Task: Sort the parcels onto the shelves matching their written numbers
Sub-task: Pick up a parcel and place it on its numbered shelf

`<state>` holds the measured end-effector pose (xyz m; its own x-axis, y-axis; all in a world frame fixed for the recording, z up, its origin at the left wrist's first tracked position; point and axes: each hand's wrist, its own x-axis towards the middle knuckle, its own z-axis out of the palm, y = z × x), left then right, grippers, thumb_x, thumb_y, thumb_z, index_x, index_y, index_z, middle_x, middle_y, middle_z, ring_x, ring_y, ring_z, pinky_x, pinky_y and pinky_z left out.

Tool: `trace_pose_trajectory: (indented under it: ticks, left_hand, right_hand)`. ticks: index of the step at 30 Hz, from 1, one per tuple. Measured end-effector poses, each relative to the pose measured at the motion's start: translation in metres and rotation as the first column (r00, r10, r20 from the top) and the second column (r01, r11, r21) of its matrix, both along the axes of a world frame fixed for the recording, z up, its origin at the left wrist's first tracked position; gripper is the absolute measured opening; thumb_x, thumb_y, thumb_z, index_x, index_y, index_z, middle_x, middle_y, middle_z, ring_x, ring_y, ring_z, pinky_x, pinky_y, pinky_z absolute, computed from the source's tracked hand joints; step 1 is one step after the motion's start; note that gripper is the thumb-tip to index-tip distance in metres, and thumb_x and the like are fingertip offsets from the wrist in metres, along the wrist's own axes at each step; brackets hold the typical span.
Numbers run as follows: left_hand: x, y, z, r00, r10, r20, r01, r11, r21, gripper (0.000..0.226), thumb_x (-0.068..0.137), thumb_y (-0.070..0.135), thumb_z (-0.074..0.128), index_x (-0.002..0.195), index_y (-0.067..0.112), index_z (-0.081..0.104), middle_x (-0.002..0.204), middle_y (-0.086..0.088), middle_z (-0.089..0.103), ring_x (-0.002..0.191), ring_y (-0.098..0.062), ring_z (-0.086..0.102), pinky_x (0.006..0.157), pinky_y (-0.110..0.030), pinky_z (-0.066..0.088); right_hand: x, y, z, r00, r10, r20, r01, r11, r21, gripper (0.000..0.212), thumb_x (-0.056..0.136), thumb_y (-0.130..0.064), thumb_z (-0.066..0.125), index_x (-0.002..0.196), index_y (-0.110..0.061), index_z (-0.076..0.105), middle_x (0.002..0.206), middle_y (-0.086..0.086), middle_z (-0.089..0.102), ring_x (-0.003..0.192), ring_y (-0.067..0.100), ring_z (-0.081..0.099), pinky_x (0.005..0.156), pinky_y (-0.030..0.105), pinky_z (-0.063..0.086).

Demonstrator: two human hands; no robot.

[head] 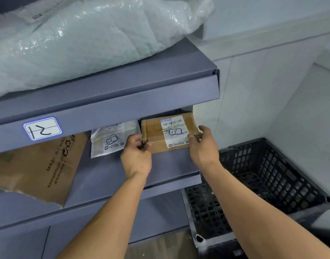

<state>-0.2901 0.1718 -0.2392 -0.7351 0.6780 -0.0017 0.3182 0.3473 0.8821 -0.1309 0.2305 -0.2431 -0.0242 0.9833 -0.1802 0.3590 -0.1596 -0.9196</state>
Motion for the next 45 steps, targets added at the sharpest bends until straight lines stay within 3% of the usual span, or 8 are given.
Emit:
trace_pose_trajectory:
  ticks: [8, 22, 25, 28, 32, 35, 40, 45]
  left_hand:
    - [-0.034, 0.027, -0.008, 0.992, -0.030, -0.126, 0.024, 0.999, -0.046, 0.007, 0.090, 0.028, 0.069, 0.095, 0.030, 0.073, 0.087, 0.014, 0.068, 0.104, -0.023, 0.063, 0.098, -0.038, 0.049]
    - [-0.051, 0.053, -0.005, 0.975, -0.017, -0.221, 0.000, 0.997, -0.078, 0.021, 0.091, 0.029, 0.068, 0.111, 0.026, 0.075, 0.113, 0.005, 0.074, 0.112, -0.024, 0.064, 0.097, -0.036, 0.050]
    - [-0.054, 0.050, -0.002, 0.984, -0.067, -0.164, 0.052, 0.994, -0.092, 0.025, 0.092, 0.029, 0.068, 0.116, 0.026, 0.073, 0.116, 0.007, 0.072, 0.111, -0.021, 0.066, 0.099, -0.035, 0.051]
    - [-0.051, 0.040, 0.005, 0.971, -0.164, -0.175, 0.136, 0.977, -0.162, 0.037, 0.092, 0.031, 0.068, 0.129, 0.026, 0.066, 0.126, 0.005, 0.068, 0.116, -0.021, 0.063, 0.100, -0.029, 0.047]
    - [-0.043, 0.012, 0.007, 0.960, -0.229, -0.163, 0.182, 0.949, -0.258, 0.047, 0.093, 0.035, 0.066, 0.138, 0.024, 0.056, 0.134, 0.000, 0.063, 0.123, -0.024, 0.058, 0.100, -0.029, 0.044]
    - [-0.033, -0.015, 0.008, 0.952, -0.269, -0.148, 0.206, 0.916, -0.343, 0.046, 0.092, 0.038, 0.066, 0.135, 0.021, 0.059, 0.132, -0.003, 0.064, 0.124, -0.023, 0.058, 0.103, -0.029, 0.043]
    - [-0.004, -0.065, 0.024, 0.919, -0.380, -0.102, 0.311, 0.862, -0.400, 0.042, 0.094, 0.039, 0.062, 0.133, 0.023, 0.060, 0.135, 0.000, 0.061, 0.122, -0.021, 0.058, 0.100, -0.030, 0.044]
    - [0.024, -0.122, 0.046, 0.845, -0.533, -0.054, 0.456, 0.768, -0.450, 0.043, 0.096, 0.042, 0.058, 0.136, 0.027, 0.056, 0.140, 0.004, 0.056, 0.125, -0.018, 0.055, 0.104, -0.035, 0.046]
  right_hand:
    - [-0.026, 0.029, -0.012, 1.000, -0.012, 0.026, 0.009, 0.994, 0.111, 0.032, 0.103, -0.025, 0.051, 0.135, -0.021, 0.051, 0.112, -0.004, 0.065, 0.108, 0.023, 0.062, 0.085, 0.032, 0.047]
    - [-0.045, 0.063, -0.010, 0.986, 0.026, 0.166, -0.054, 0.985, 0.162, 0.039, 0.104, -0.027, 0.048, 0.143, -0.021, 0.052, 0.134, 0.004, 0.063, 0.123, 0.030, 0.057, 0.092, 0.034, 0.046]
    - [-0.040, 0.058, -0.009, 0.974, 0.135, 0.181, -0.159, 0.980, 0.121, 0.049, 0.106, -0.019, 0.043, 0.154, -0.021, 0.036, 0.137, 0.001, 0.061, 0.123, 0.027, 0.056, 0.081, 0.017, 0.036]
    - [-0.030, 0.049, -0.005, 0.956, 0.198, 0.217, -0.218, 0.973, 0.071, 0.062, 0.102, -0.014, 0.041, 0.159, -0.028, 0.020, 0.131, 0.001, 0.061, 0.117, 0.028, 0.059, 0.084, 0.023, 0.038]
    - [-0.012, 0.017, 0.006, 0.956, 0.217, 0.199, -0.216, 0.976, -0.026, 0.041, 0.106, -0.024, 0.043, 0.146, -0.020, 0.038, 0.140, 0.007, 0.056, 0.124, 0.032, 0.054, 0.089, 0.031, 0.040]
    - [0.002, -0.016, 0.016, 0.949, 0.222, 0.222, -0.204, 0.974, -0.100, 0.049, 0.107, -0.029, 0.044, 0.153, -0.015, 0.034, 0.149, 0.007, 0.048, 0.133, 0.029, 0.049, 0.102, 0.033, 0.040]
    - [0.028, -0.074, 0.028, 0.926, 0.230, 0.300, -0.180, 0.966, -0.184, 0.038, 0.106, -0.032, 0.046, 0.140, -0.014, 0.050, 0.133, 0.006, 0.061, 0.115, 0.026, 0.060, 0.089, 0.032, 0.049]
    - [0.054, -0.142, 0.057, 0.874, 0.251, 0.415, -0.141, 0.950, -0.277, 0.053, 0.105, -0.042, 0.044, 0.149, -0.013, 0.042, 0.146, 0.007, 0.053, 0.132, 0.027, 0.052, 0.103, 0.034, 0.044]
